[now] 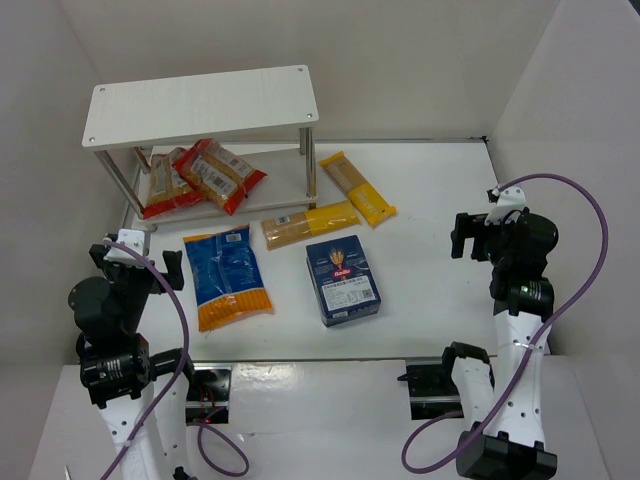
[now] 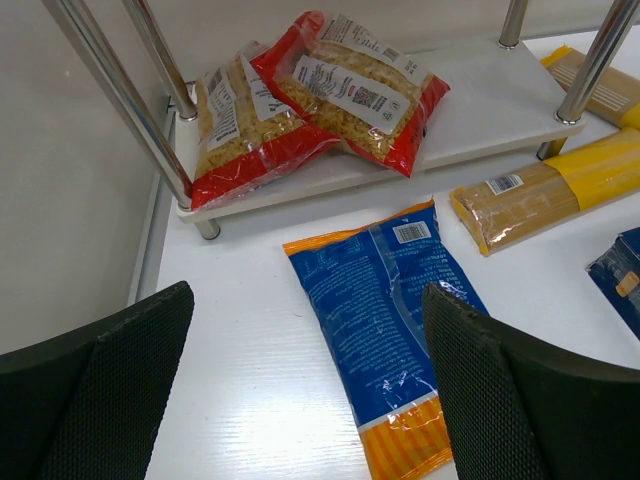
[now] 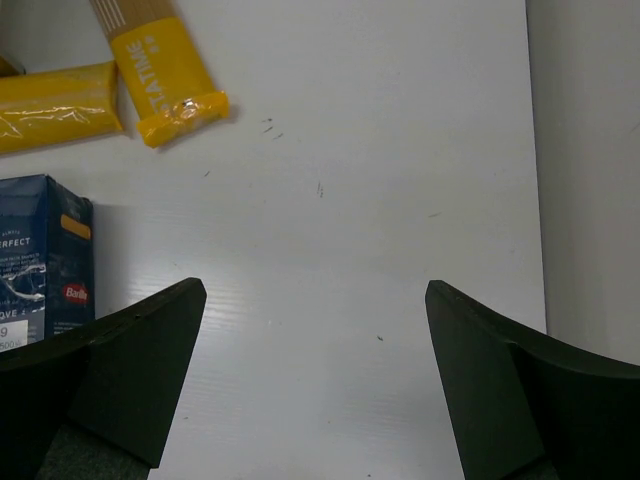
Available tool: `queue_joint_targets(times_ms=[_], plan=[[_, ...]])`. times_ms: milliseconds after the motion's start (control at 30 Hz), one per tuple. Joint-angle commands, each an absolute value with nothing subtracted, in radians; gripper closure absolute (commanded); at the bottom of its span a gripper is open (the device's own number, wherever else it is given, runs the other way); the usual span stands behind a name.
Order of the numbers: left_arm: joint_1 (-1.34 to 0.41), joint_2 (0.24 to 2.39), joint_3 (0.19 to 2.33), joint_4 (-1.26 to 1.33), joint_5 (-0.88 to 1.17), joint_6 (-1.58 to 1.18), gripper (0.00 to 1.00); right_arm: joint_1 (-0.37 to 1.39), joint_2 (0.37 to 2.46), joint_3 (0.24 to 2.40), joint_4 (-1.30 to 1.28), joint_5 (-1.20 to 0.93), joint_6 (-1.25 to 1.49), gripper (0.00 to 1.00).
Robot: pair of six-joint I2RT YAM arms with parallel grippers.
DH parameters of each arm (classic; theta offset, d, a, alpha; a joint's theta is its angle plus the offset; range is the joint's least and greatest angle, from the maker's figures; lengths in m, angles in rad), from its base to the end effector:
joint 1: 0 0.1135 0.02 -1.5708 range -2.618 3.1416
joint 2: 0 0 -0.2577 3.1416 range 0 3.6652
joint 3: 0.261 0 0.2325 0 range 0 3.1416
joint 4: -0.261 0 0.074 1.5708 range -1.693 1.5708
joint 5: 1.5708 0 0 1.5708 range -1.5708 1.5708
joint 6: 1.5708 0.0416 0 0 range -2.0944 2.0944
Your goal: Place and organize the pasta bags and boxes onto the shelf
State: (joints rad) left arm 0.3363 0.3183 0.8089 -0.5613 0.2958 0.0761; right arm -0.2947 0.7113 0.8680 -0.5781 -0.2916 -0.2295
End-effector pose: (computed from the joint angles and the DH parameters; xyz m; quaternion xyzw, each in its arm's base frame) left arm 0.0593 0.0079 0.3449 0.0057 0.7306 0.0325 0.6820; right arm 0.1386 -0.0296 0.3295 -0.0519 0.8326 -0.0216 0.5510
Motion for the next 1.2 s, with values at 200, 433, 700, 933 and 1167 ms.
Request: queue_joint_targets(times_ms=[200,433,700,933,1167], plan=[[0.341,0.311,0.805,-0.541,0.321,0.086,0.0,-0.302,0.701,0.865,-0.56,-0.316,-0.241,0.01],[0.341,0.331,0.805,-0.541,0.321,0.086,0.0,-0.302,0.701,0.865,-0.56,-0.307,-0.241,0.01],[0.324,0.503,0.856,-0.551,0.35,0.098,0.0,-0.302,0.69,0.865,-0.56,-0.307,-0.241,0.01],[0.22,0.786,0.945,-0.649,0.399,0.247,0.0,-0.302,0.669,0.865,-0.56,-0.307,-0.241,0.01],[0.109,0.89,1.031,-0.781,0.299,0.417,0.0,-0.302,0.649,0.856,-0.551,-0.298,-0.241,0.01]])
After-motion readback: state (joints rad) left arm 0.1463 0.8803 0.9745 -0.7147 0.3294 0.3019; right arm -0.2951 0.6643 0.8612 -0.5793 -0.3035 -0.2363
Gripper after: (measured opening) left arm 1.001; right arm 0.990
